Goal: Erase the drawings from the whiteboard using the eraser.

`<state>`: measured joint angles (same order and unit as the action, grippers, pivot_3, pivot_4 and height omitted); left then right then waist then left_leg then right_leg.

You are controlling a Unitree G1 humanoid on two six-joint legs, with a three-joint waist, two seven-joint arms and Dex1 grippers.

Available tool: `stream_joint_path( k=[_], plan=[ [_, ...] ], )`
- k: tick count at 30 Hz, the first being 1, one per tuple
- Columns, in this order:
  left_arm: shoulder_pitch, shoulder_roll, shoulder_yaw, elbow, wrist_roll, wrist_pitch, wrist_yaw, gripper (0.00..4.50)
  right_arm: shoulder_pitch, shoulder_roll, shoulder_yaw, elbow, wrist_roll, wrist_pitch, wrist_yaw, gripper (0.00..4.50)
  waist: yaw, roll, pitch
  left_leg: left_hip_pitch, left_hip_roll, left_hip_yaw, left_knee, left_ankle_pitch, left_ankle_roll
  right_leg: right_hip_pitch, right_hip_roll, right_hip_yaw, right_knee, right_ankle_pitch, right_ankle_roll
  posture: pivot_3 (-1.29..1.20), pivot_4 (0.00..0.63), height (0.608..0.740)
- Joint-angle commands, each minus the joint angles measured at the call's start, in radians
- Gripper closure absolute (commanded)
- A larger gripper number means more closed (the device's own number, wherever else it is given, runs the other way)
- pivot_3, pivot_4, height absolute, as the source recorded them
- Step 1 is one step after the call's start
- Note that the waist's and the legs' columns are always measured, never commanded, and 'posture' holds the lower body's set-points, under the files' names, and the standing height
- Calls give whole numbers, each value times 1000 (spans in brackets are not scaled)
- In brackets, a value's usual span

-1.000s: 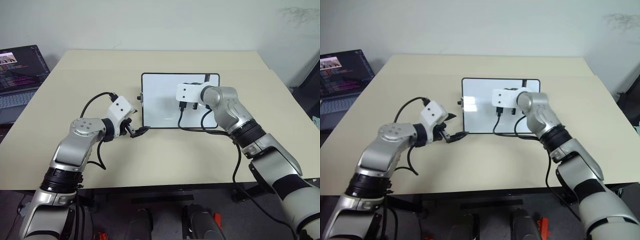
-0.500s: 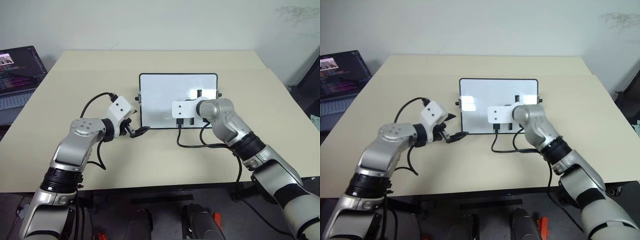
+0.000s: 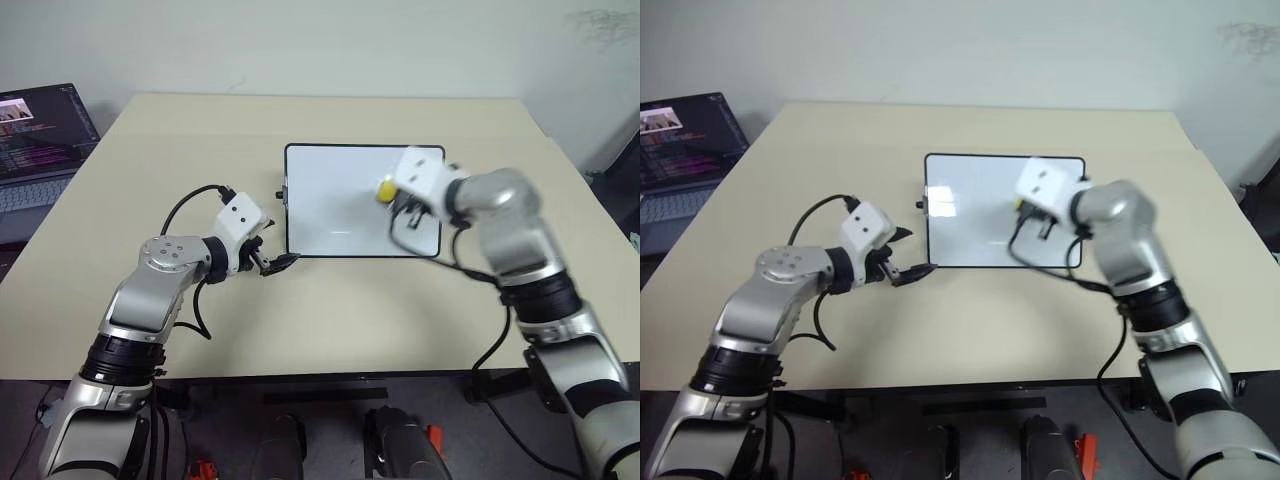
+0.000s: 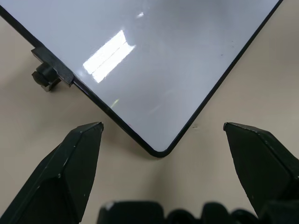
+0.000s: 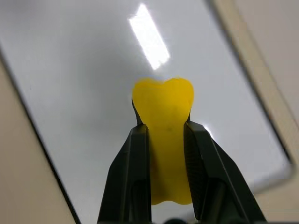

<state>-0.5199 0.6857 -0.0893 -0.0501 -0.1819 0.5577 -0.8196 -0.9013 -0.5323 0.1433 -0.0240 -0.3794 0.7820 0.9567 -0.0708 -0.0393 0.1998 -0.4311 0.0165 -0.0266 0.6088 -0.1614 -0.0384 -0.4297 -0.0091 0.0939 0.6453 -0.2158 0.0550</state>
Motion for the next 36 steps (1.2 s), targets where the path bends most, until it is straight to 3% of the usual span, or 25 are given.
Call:
stream_joint_path(
  k=[1,4,9,18,26,36],
  plan=[
    [-5,2,17,-30,-16,-28,-22,0,45,-85,-128,-35,52,151,-19,3859,6,0,0,0,0,0,0,0,0,0,0,0,0,0,-1,0,150,740],
    [-21,-18,7,-17,-20,-34,-30,0,71,-129,-215,13,93,267,-68,3859,9,0,0,0,0,2,1,0,0,0,0,2,0,0,-1,0,150,740],
    [-58,-53,-26,5,-23,-44,-55,0,150,-182,-250,88,137,339,-139,3859,10,0,0,0,0,3,1,0,0,-1,0,3,0,0,-1,0,150,740],
    [-108,-166,-114,-24,-52,-22,-121,0,233,-207,-216,99,232,440,-200,3859,8,0,0,0,-1,3,1,0,0,-1,0,3,0,0,0,0,150,740],
    [-149,-238,-173,-19,-54,-15,-139,0,227,-246,-244,172,324,458,-243,3859,9,0,0,0,-1,3,2,0,0,-1,0,4,0,1,1,0,150,740],
    [-141,-248,-192,-34,-54,-13,-145,0,214,-304,-237,357,377,374,-283,3859,6,0,0,0,-1,3,2,0,0,0,0,4,0,1,1,0,150,740]
  ],
)
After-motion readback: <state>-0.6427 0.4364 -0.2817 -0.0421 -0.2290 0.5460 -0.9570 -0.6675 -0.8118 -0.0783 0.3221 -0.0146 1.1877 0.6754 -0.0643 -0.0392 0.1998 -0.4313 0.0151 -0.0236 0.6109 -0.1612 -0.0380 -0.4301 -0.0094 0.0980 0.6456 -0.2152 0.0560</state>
